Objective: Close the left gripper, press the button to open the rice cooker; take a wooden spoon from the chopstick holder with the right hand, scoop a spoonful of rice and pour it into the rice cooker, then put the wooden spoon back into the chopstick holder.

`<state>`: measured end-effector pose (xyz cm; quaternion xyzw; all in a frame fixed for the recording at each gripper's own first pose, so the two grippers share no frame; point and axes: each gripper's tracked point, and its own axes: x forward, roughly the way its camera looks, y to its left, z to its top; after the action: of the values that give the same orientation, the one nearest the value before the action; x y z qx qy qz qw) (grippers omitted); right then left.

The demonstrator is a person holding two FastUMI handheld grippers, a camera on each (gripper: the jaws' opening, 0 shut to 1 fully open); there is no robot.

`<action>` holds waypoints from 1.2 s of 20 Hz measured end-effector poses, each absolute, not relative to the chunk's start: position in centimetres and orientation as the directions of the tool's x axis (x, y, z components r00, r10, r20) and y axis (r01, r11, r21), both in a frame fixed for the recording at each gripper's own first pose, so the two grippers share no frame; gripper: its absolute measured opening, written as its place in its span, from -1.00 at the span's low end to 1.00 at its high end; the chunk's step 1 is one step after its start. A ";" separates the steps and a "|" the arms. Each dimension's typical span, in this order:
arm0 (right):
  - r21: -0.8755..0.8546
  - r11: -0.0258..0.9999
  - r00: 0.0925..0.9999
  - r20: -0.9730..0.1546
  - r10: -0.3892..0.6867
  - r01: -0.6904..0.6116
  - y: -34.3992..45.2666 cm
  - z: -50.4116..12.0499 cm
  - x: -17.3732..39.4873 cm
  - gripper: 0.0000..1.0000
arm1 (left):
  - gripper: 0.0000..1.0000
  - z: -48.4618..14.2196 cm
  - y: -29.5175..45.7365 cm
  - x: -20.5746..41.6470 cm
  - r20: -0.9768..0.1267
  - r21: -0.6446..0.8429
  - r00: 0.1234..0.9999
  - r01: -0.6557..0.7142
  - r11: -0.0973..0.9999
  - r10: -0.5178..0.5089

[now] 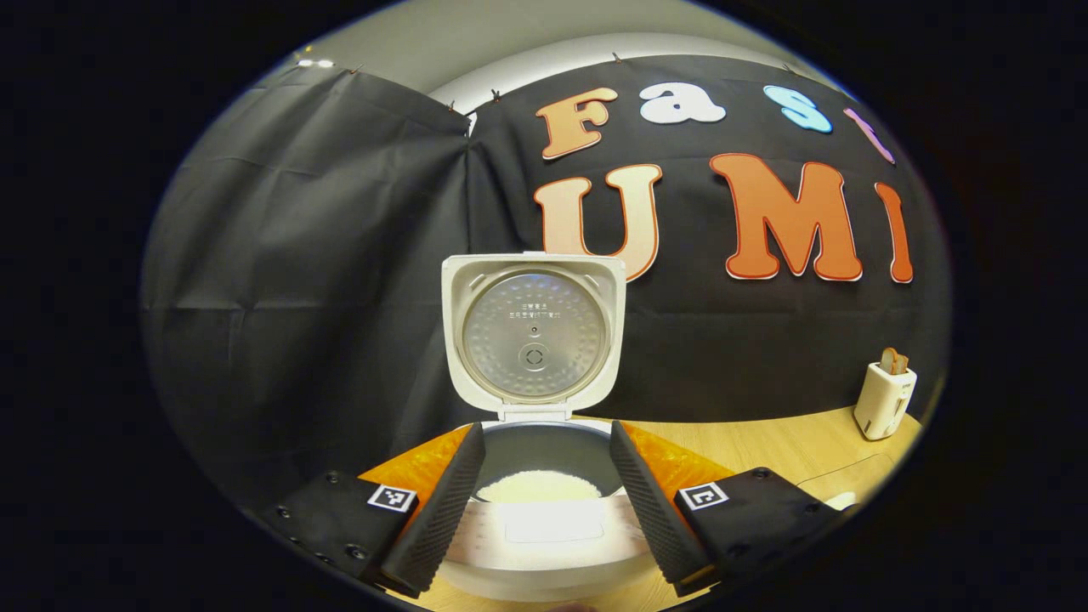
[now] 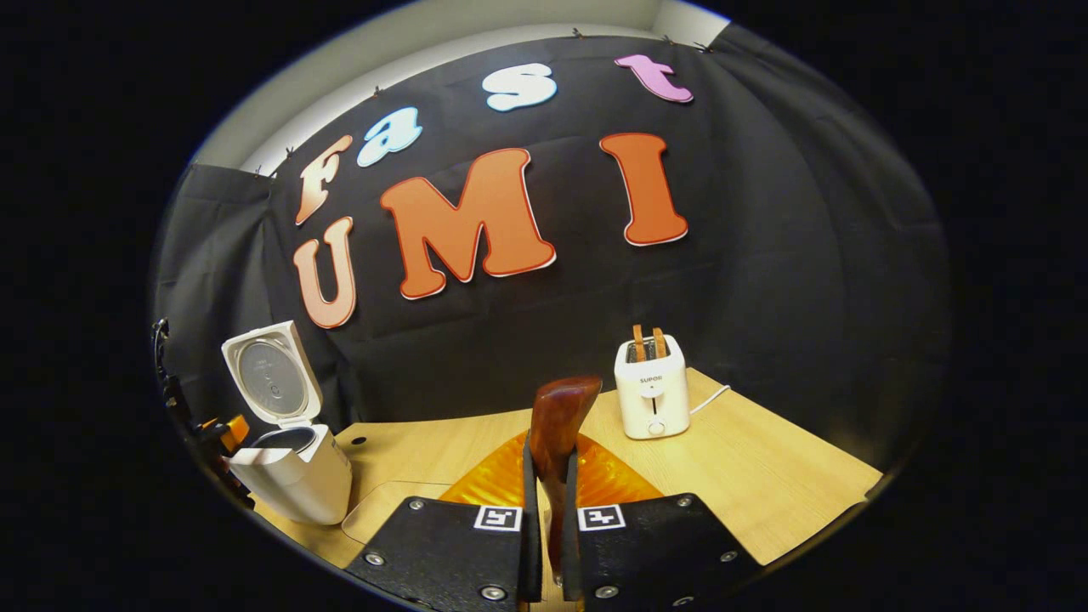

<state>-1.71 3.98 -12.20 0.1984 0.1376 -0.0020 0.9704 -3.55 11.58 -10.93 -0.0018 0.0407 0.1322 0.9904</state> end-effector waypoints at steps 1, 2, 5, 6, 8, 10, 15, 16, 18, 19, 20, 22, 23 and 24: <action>0.401 0.913 0.963 -0.267 0.036 0.077 3.6 -12.3 -1.5 -0.81 | 0.87 -11.0 11.6 -3.5 -0.084 0.007 0.962 -0.262 0.965 0.262; 0.407 0.909 0.961 -0.275 0.023 0.095 3.1 -12.8 -1.6 -0.81 | 0.92 -11.0 11.6 -3.3 -0.088 0.009 0.960 -0.265 0.964 0.265; 0.436 0.889 0.945 -0.327 0.012 0.140 2.7 -15.1 -1.9 -0.80 | 0.87 -11.5 11.4 -3.2 -0.099 0.012 0.960 -0.261 0.965 0.261; 0.453 0.879 0.940 -0.340 0.015 0.150 2.5 -15.7 -1.9 -0.81 | 0.93 -11.5 11.2 -3.0 -0.100 0.013 0.960 -0.261 0.965 0.261; 0.487 0.855 0.926 -0.377 0.021 0.179 2.6 -17.3 -1.8 -0.81 | 0.87 -11.7 11.1 -3.0 -0.106 0.017 0.959 -0.261 0.965 0.261; 0.493 0.847 0.908 -0.417 0.029 0.199 2.8 -19.3 -1.8 -0.80 | 0.93 -11.7 10.9 -2.9 -0.107 0.025 0.960 -0.259 0.966 0.260; 0.497 0.840 0.902 -0.430 0.022 0.216 2.8 -20.5 -2.0 -0.80 | 0.87 -11.7 9.6 -2.3 -0.108 0.016 0.967 -0.229 0.973 0.229; 0.496 0.840 0.908 -0.419 0.010 0.220 2.7 -20.5 -1.8 -0.80 | 0.93 -11.8 9.9 -2.3 -0.111 0.025 0.966 -0.232 0.972 0.233; 0.488 0.849 0.912 -0.410 0.020 0.201 2.9 -20.3 -1.9 -0.81 | 0.94 -11.7 9.8 -1.9 -0.110 0.027 0.965 -0.234 0.972 0.236; 0.490 0.850 0.913 -0.406 0.026 0.194 3.0 -20.1 -2.2 -0.77 | 0.93 -11.6 9.7 -1.9 -0.108 0.030 0.965 -0.235 0.971 0.237; 0.484 0.852 0.911 -0.412 0.019 0.201 2.8 -20.0 -2.2 -0.75 | 0.94 -11.6 9.6 -1.9 -0.105 0.032 0.966 -0.234 0.972 0.236; 0.430 0.864 0.889 -0.456 -0.041 0.261 1.3 -21.0 -2.3 -0.65 | 0.87 -11.4 9.3 -1.7 -0.102 0.036 0.967 -0.230 0.973 0.233; 0.407 0.871 0.887 -0.457 -0.067 0.276 0.6 -20.9 -2.3 -0.58 | 0.93 -11.4 9.1 -1.6 -0.104 0.038 0.968 -0.226 0.973 0.229; 0.391 0.876 0.887 -0.455 -0.082 0.281 0.2 -20.6 -2.3 -0.51 | 0.87 -11.3 8.9 -1.6 -0.102 0.037 0.969 -0.222 0.974 0.225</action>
<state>-2.27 0.19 -20.65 0.2291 0.2175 -0.0963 0.9439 -1.62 8.92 -11.33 0.0127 0.0527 0.1125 0.9922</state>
